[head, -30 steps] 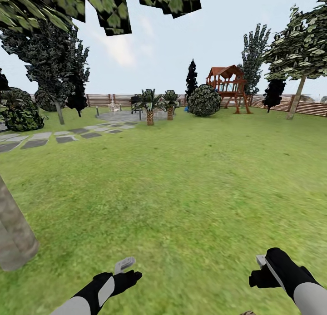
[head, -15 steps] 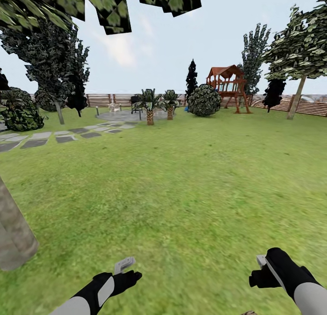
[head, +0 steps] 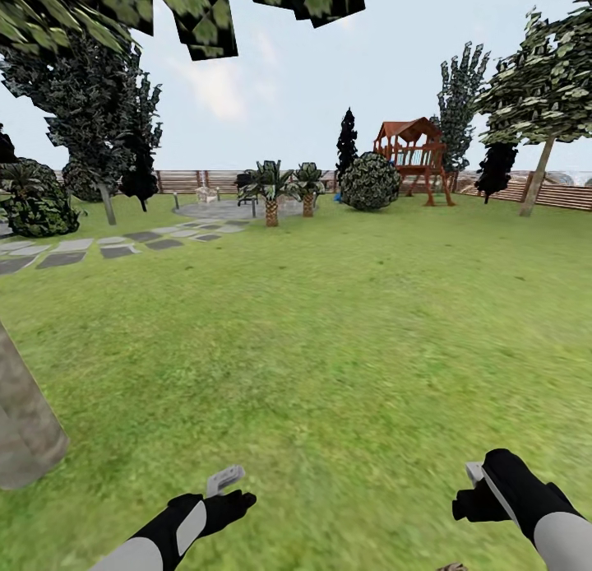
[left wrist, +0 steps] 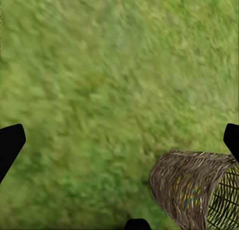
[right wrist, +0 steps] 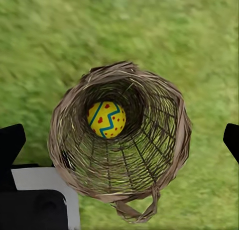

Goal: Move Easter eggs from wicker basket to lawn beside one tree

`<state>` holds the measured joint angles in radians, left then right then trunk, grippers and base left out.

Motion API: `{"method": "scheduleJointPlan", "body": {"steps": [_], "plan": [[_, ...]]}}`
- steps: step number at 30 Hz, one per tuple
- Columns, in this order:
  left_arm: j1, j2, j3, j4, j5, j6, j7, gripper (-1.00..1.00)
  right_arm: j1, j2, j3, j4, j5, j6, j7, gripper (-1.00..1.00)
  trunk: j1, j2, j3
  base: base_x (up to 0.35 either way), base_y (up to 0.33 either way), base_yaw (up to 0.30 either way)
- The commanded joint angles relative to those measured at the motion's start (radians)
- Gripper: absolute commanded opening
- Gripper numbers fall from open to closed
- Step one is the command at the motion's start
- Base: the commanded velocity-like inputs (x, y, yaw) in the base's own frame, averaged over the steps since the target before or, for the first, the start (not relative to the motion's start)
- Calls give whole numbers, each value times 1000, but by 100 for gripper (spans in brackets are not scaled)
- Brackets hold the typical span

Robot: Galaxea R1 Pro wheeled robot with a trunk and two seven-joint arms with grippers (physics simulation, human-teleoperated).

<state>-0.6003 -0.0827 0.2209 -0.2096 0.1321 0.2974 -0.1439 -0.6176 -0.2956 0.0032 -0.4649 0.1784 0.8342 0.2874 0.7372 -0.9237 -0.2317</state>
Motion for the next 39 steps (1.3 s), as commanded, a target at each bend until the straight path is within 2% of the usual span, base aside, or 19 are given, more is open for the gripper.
{"method": "scheduleJointPlan", "body": {"steps": [1,13,15,21,26,30,35,39], "plan": [[-1,0,3,-2,10,9,0,100,-1,0,1,-1,10,3,9,100,4,-8,-5,0,0,0],[0,6,2,-32,4,21,-2,100,0,0,1,-1,11,3,9,100,50,-92,-42,0,0,0],[0,6,3,-78,3,25,-1,100,-1,1,1,-1,12,3,9,100,58,-106,-49,0,0,0],[0,9,4,-286,3,34,-3,100,0,14,4,-1,19,2,5,100,81,-148,-67,0,0,0],[-1,9,5,-384,4,121,-1,100,-1,16,1,-1,18,2,7,100,100,-183,-83,0,0,0],[0,28,5,-473,4,146,-1,100,-1,15,0,-1,18,2,8,100,115,-211,-96,0,0,0],[0,38,5,-493,4,163,-2,100,-1,10,-2,-1,16,2,9,100,134,-246,-111,0,0,0],[0,39,3,-454,2,167,-1,100,-1,8,-2,-1,14,2,9,100,150,-274,-124,0,0,0]]}}
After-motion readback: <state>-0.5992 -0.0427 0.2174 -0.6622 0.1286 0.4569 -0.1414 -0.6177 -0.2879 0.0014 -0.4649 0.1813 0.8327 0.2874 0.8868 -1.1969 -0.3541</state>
